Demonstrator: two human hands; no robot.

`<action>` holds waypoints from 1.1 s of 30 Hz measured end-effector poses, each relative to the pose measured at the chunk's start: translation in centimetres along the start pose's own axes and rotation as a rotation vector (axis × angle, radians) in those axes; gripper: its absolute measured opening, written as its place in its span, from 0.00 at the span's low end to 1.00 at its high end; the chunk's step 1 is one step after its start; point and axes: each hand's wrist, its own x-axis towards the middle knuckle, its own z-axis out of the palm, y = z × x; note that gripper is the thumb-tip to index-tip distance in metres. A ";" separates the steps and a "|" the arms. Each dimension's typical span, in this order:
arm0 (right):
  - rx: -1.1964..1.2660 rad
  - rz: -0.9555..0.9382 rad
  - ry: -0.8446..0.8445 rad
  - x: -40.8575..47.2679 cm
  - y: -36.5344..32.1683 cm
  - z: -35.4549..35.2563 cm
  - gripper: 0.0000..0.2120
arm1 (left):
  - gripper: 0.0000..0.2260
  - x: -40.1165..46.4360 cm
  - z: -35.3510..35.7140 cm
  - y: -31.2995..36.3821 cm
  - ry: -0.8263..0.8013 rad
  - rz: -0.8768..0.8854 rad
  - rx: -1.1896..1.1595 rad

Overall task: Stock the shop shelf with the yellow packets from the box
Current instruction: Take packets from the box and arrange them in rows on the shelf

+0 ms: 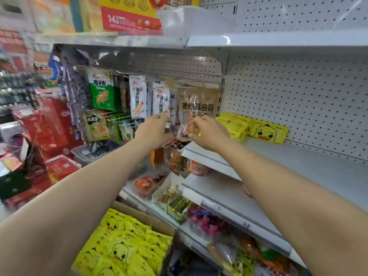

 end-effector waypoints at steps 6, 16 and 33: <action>0.044 -0.108 -0.095 4.0 -7.4 4.8 0.22 | 0.21 -1.4 0.7 -8.9 -0.012 -0.091 0.029; 0.086 -0.064 -0.331 11.1 -18.1 21.1 0.22 | 0.21 -1.4 10.3 -26.3 -0.243 -0.152 0.016; 0.227 0.320 -0.978 0.3 -22.8 51.0 0.24 | 0.21 -14.9 37.1 -40.9 -0.868 -0.294 -0.206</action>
